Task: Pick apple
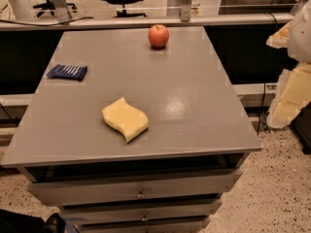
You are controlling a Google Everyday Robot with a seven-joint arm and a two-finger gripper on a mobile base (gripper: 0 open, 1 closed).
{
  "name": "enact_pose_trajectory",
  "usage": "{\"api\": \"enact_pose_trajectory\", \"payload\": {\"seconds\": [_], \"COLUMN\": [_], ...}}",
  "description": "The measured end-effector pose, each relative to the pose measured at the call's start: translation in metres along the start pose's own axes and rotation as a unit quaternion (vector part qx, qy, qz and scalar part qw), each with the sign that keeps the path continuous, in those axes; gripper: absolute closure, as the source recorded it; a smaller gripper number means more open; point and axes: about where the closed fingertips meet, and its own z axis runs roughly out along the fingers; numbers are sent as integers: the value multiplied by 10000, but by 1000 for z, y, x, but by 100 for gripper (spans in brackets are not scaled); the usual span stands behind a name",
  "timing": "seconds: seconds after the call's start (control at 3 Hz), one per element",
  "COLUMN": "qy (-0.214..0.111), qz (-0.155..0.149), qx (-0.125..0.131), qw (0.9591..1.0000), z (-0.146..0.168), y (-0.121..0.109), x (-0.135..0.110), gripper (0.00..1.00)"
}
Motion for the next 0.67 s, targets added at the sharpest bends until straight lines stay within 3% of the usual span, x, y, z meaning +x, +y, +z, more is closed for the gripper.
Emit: {"api": "enact_pose_trajectory", "payload": {"seconds": [0.33,0.67], "qy": [0,-331], "qz": [0,-94], "qx": [1,187], "qw": [10000,9992], "z": [0,7], "y": [0,-14], "x": [0,-14], "gripper": [0,0]}}
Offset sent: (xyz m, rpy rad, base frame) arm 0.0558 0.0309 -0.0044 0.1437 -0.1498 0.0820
